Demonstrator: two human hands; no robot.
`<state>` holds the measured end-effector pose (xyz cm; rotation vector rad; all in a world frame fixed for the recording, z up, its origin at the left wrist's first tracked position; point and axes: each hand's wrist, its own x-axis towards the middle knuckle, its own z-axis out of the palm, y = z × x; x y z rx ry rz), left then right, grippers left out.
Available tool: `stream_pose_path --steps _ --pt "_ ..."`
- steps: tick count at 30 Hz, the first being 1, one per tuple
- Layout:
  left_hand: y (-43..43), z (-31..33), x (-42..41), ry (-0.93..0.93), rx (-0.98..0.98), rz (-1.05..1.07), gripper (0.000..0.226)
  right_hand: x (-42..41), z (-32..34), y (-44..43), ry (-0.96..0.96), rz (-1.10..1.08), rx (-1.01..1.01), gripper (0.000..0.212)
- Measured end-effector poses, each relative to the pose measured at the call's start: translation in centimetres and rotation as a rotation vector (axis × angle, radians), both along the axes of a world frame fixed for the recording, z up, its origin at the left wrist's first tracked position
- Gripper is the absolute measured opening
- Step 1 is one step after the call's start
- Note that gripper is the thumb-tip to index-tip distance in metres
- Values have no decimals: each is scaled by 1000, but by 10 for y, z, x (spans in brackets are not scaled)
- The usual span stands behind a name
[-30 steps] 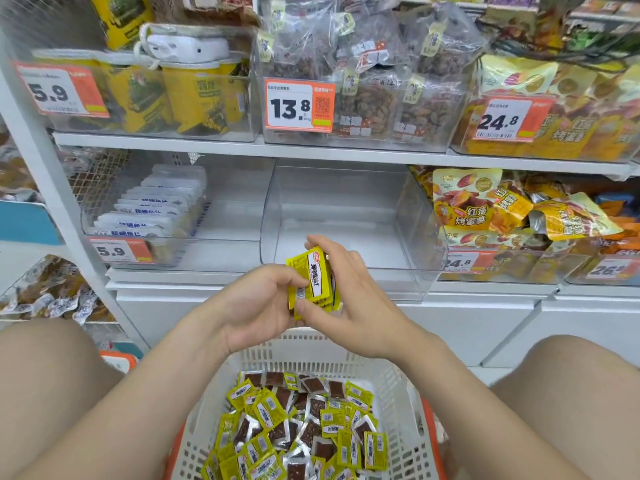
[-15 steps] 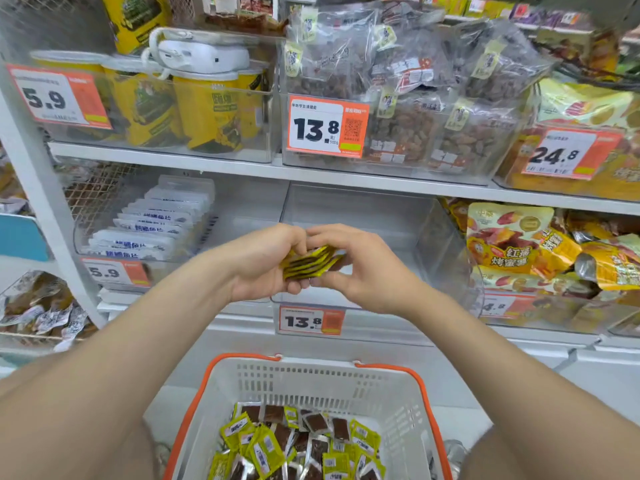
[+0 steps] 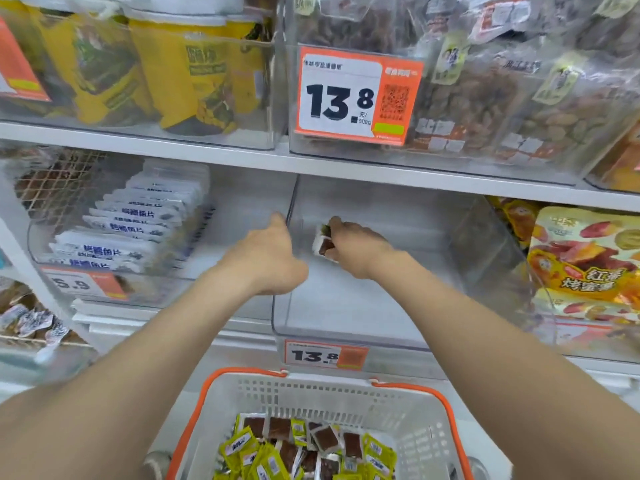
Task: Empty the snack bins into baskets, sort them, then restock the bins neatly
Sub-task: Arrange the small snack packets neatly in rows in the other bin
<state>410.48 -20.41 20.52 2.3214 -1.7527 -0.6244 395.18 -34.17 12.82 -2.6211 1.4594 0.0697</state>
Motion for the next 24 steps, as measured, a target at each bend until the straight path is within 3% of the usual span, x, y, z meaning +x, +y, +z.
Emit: stream_pose_path --steps 4,9,15,21,24 --pt "1 0 5 48 28 -30 54 14 -8 -10 -237 -112 133 51" --pt "3 -1 8 51 23 -54 42 20 -14 -20 -395 -324 165 38" --pt "5 -1 6 61 4 -48 30 9 -7 -26 -490 -303 315 28" --pt "7 1 4 69 7 -43 29 22 -13 -18 -435 -291 209 35" --pt "8 1 4 70 5 -44 27 21 -12 -19 -452 -302 298 37"
